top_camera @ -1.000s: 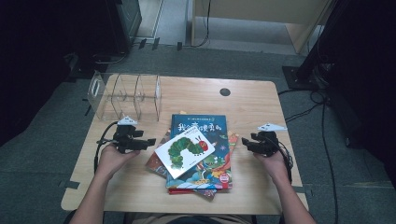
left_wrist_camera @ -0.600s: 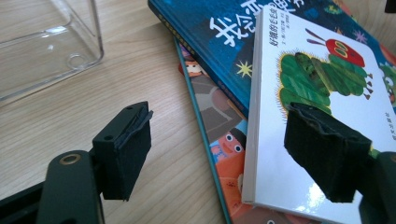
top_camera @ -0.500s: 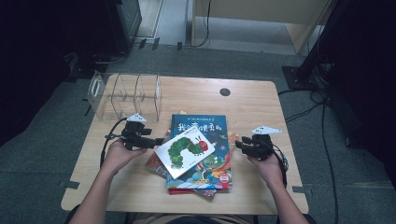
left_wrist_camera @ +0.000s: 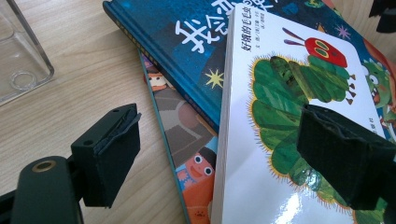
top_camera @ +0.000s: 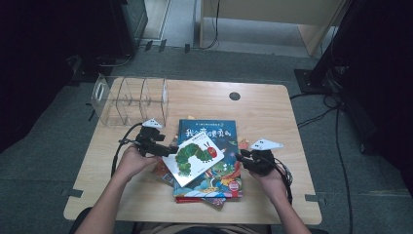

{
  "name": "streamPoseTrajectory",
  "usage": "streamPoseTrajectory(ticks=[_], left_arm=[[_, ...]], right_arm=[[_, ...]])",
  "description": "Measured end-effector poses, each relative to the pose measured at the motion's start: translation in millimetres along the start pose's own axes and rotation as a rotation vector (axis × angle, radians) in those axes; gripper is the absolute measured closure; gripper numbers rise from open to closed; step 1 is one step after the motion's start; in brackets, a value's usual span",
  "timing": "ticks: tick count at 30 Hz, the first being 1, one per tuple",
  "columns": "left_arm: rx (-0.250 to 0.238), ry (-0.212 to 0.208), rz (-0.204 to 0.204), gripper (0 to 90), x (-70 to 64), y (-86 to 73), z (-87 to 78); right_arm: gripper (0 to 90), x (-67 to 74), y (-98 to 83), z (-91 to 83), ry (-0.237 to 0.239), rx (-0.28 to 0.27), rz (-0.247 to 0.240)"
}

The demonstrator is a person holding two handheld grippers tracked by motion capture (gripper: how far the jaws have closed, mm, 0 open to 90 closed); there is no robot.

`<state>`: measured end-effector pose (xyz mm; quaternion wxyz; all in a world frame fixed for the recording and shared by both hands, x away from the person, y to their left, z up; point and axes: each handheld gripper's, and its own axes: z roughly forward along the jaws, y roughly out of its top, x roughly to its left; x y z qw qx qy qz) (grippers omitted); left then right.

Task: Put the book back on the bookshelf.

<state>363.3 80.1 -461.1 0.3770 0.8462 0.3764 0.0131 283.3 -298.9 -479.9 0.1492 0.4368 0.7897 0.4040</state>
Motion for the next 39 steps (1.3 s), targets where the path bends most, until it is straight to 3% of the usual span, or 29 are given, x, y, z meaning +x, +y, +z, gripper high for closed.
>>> streamPoseTrajectory(ticks=[5,6,10,22,28,31,35,39], left_arm=[[0.005,-0.020,0.011,14.2,-3.8,1.3,3.2],[0.003,-0.052,0.010,15.0,-6.0,1.2,4.2],[0.014,-0.034,0.041,16.0,-9.3,1.0,5.0],[0.020,-0.057,0.019,16.4,-13.6,-1.6,5.1],[0.023,-0.055,0.026,16.5,-15.4,-3.3,7.0],[0.050,-0.015,0.052,16.5,-17.1,-4.6,9.3],[0.053,-0.033,0.039,16.5,-16.7,-6.1,11.2],[0.058,-0.036,0.022,16.5,-15.3,-6.7,12.0]], right_arm=[[73.2,9.6,-0.7,2.1,0.028,-0.009,-0.007],[75.1,12.9,-0.1,3.3,0.034,-0.013,-0.023],[81.4,18.3,1.1,6.6,0.051,-0.013,-0.021],[89.8,24.0,3.0,13.5,0.080,-0.026,-0.038],[90.0,30.6,3.6,21.0,0.110,-0.005,-0.061],[90.0,34.8,3.4,26.1,0.128,0.009,-0.069],[90.0,38.3,1.7,31.2,0.141,0.023,-0.083],[90.0,35.9,1.4,32.1,0.159,0.019,-0.068]])
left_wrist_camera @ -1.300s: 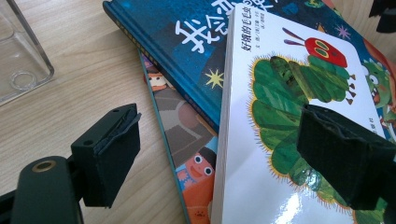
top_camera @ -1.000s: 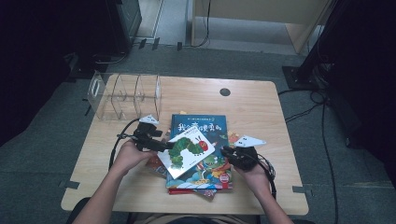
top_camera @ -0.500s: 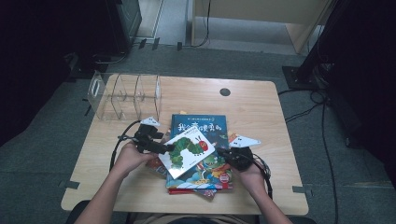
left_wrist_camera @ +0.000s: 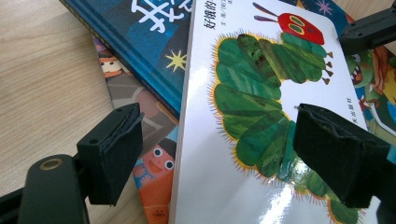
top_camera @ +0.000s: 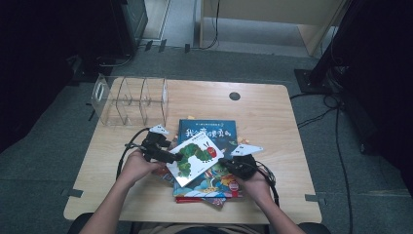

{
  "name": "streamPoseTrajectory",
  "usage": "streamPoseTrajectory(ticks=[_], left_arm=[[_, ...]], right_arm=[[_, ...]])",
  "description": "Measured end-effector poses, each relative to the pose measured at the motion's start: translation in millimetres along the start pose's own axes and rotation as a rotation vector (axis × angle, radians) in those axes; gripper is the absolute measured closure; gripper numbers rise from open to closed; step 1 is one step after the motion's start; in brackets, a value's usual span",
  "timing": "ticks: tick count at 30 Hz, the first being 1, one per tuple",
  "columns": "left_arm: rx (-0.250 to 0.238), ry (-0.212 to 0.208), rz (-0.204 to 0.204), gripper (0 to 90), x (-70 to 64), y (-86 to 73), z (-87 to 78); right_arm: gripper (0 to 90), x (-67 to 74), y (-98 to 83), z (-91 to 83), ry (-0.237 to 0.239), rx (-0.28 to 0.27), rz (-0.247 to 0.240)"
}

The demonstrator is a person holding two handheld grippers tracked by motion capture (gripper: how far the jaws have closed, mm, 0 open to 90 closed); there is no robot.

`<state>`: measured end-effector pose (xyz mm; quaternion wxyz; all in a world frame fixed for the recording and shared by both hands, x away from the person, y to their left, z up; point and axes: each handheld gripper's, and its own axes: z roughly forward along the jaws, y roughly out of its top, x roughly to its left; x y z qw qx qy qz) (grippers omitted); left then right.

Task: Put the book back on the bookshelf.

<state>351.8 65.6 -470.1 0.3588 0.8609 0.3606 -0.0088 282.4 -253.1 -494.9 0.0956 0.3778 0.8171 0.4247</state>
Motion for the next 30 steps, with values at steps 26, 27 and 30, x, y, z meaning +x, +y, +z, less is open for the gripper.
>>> streamPoseTrajectory(ticks=[26,27,30], left_arm=[[0.041,-0.040,-0.062,21.2,7.8,-7.1,2.3],[0.040,-0.041,-0.061,21.3,7.8,-7.5,2.1],[0.036,-0.044,-0.071,21.6,7.9,-8.8,1.2]], right_arm=[[90.0,8.0,4.8,12.9,0.050,-0.015,-0.047],[90.0,8.7,5.5,13.5,0.052,-0.012,-0.045],[90.0,9.3,7.7,16.7,0.056,-0.013,-0.054]])
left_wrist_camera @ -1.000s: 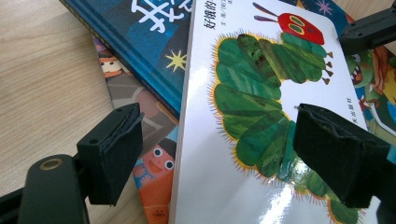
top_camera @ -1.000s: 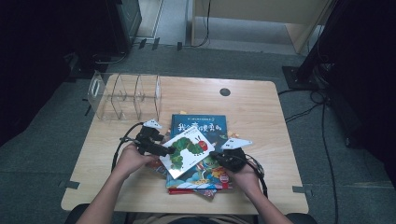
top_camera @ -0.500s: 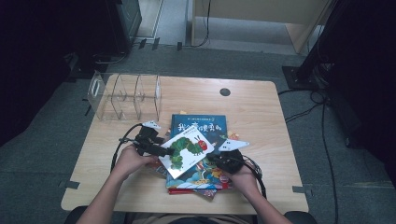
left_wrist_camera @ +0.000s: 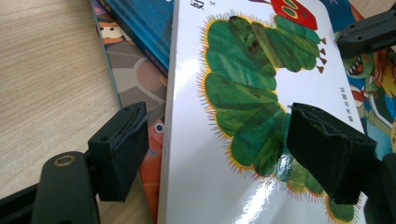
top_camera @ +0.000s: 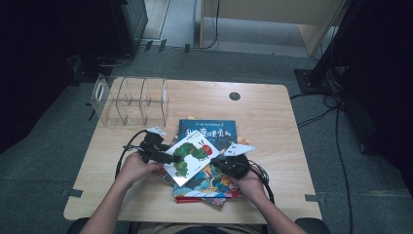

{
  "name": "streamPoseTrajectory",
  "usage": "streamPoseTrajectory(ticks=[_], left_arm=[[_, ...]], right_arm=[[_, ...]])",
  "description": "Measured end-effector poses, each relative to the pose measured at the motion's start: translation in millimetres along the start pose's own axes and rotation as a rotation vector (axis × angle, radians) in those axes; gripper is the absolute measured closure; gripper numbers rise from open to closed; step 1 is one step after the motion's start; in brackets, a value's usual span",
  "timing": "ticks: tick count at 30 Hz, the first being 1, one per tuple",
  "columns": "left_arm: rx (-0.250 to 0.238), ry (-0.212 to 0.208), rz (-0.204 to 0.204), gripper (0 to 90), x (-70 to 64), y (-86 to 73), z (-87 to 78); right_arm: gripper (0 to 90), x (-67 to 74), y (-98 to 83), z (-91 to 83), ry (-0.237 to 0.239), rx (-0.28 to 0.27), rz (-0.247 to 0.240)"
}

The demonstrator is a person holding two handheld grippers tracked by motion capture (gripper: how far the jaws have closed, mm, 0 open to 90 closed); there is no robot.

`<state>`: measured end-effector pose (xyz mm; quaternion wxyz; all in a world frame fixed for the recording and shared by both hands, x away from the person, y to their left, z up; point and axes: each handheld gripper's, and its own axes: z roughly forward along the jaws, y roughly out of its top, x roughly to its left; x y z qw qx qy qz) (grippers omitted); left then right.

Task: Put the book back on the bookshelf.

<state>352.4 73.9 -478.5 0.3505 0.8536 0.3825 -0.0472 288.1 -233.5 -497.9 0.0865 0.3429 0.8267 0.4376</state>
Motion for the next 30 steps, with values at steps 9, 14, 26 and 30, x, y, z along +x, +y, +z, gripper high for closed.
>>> streamPoseTrajectory(ticks=[9,14,26,30], left_arm=[[-0.009,0.007,-0.018,22.2,-1.1,-2.8,-1.2],[-0.008,0.036,-0.042,23.3,-1.4,-1.8,-1.8],[0.028,0.016,-0.094,34.6,5.0,5.3,-3.2],[0.066,0.014,-0.140,38.1,6.8,10.9,-3.9]], right_arm=[[90.0,0.6,5.8,7.7,0.022,0.004,-0.013],[90.0,-0.1,7.5,10.2,0.035,0.004,-0.011],[90.0,6.0,9.0,10.3,0.031,0.024,-0.035],[90.0,6.6,11.9,10.9,0.022,0.042,0.021]])
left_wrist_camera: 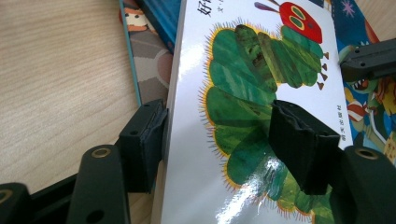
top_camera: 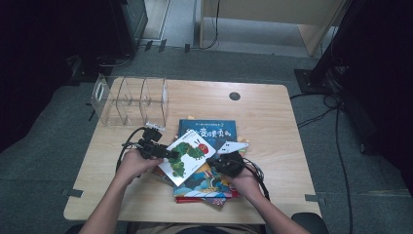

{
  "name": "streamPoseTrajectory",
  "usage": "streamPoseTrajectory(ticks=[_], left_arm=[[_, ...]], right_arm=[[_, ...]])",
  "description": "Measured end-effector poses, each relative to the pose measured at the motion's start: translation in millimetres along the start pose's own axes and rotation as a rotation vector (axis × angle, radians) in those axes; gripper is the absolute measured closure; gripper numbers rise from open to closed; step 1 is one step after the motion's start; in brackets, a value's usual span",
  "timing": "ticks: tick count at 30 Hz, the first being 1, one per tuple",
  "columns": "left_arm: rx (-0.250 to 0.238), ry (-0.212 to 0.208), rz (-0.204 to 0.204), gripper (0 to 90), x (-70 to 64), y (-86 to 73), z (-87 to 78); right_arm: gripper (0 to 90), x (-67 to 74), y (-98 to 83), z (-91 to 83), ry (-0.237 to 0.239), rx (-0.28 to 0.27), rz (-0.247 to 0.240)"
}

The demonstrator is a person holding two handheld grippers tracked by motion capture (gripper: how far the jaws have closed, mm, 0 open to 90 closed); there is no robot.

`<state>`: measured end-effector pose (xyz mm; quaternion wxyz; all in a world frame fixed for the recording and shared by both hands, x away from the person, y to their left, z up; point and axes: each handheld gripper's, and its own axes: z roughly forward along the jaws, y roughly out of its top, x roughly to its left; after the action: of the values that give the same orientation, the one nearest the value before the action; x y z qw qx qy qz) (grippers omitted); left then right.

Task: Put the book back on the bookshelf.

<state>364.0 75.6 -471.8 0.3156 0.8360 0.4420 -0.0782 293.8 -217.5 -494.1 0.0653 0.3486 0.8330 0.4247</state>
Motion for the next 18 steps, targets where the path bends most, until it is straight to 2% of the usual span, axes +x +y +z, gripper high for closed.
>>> streamPoseTrajectory(ticks=[2,5,8,13,18], left_arm=[[0.020,0.002,-0.026,39.3,0.0,2.6,-0.3],[0.045,0.001,-0.043,40.1,-0.6,5.6,-0.1],[0.090,-0.002,-0.066,41.1,-1.6,7.5,-1.4],[0.132,0.004,-0.077,41.4,-4.5,8.8,-1.7],[0.175,0.009,-0.068,40.9,-7.1,12.1,-1.8]], right_arm=[[90.0,1.2,0.1,0.1,-0.008,0.001,-0.007],[90.0,2.0,0.0,0.0,-0.013,0.003,-0.017],[90.0,2.3,-0.1,0.2,-0.018,0.001,-0.018],[90.0,1.7,-0.2,0.7,-0.024,-0.005,-0.016],[90.0,1.1,0.0,1.2,-0.023,-0.008,-0.004]])
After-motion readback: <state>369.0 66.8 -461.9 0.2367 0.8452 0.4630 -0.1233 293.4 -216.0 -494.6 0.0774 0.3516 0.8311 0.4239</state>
